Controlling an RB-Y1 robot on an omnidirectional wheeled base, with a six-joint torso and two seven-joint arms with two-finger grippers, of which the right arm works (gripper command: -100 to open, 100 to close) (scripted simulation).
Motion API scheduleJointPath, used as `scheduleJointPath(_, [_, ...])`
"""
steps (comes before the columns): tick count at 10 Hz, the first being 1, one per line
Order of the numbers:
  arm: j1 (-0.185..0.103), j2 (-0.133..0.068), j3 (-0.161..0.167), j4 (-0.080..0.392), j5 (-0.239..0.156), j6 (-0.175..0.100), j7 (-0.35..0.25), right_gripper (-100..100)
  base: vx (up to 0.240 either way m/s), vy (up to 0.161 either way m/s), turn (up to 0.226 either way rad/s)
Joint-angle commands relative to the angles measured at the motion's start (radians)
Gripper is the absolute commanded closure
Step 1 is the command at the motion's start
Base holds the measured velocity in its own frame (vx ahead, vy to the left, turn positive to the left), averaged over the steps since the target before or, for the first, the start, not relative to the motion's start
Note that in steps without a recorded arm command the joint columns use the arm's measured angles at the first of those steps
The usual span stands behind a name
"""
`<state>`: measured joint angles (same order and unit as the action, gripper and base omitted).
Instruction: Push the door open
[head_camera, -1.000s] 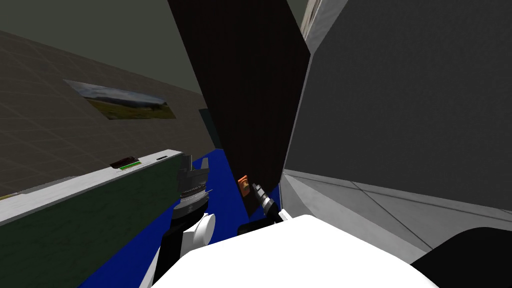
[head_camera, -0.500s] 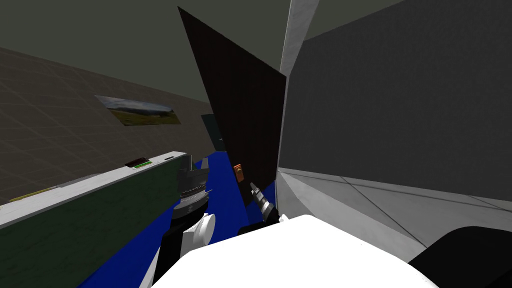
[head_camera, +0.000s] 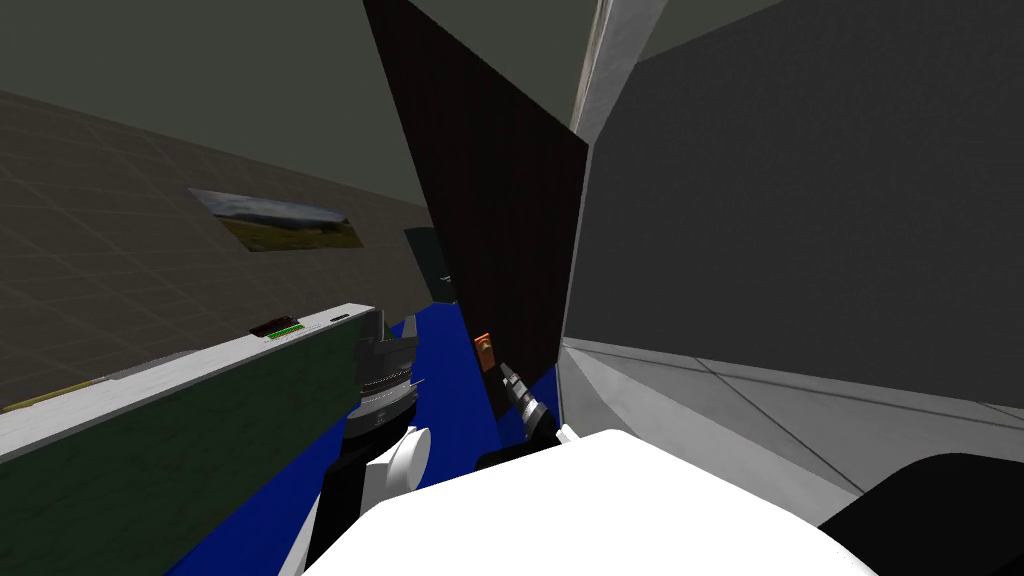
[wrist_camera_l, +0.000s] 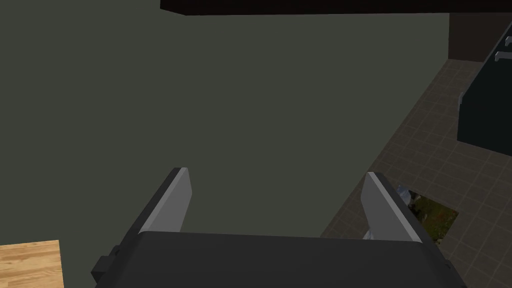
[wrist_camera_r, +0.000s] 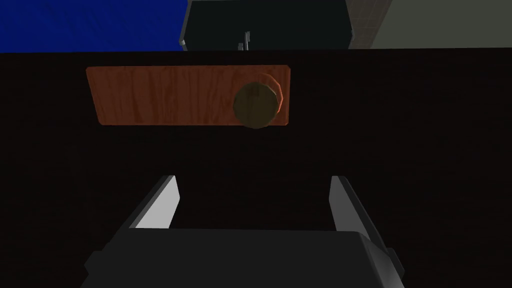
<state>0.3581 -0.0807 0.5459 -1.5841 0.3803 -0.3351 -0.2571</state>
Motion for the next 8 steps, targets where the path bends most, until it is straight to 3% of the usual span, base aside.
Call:
scheduleJointPath(1, [-0.019,0.011,-0.009,0.019,-0.005,-0.001,0.006,-100,0.216,0.110,0.029])
scheduleJointPath(6, [-0.060,0.049,-0.029,0.059,-0.016,-0.003,0.018,-100,0.199,0.123,0.025])
scheduleJointPath(7, [-0.056,0.043,-0.026,0.054,-0.014,-0.002,0.016,-100,0.071,0.064,-0.001])
scheduleJointPath(8, [-0.056,0.043,-0.026,0.054,-0.014,-0.002,0.016,100,-0.010,-0.008,-0.005])
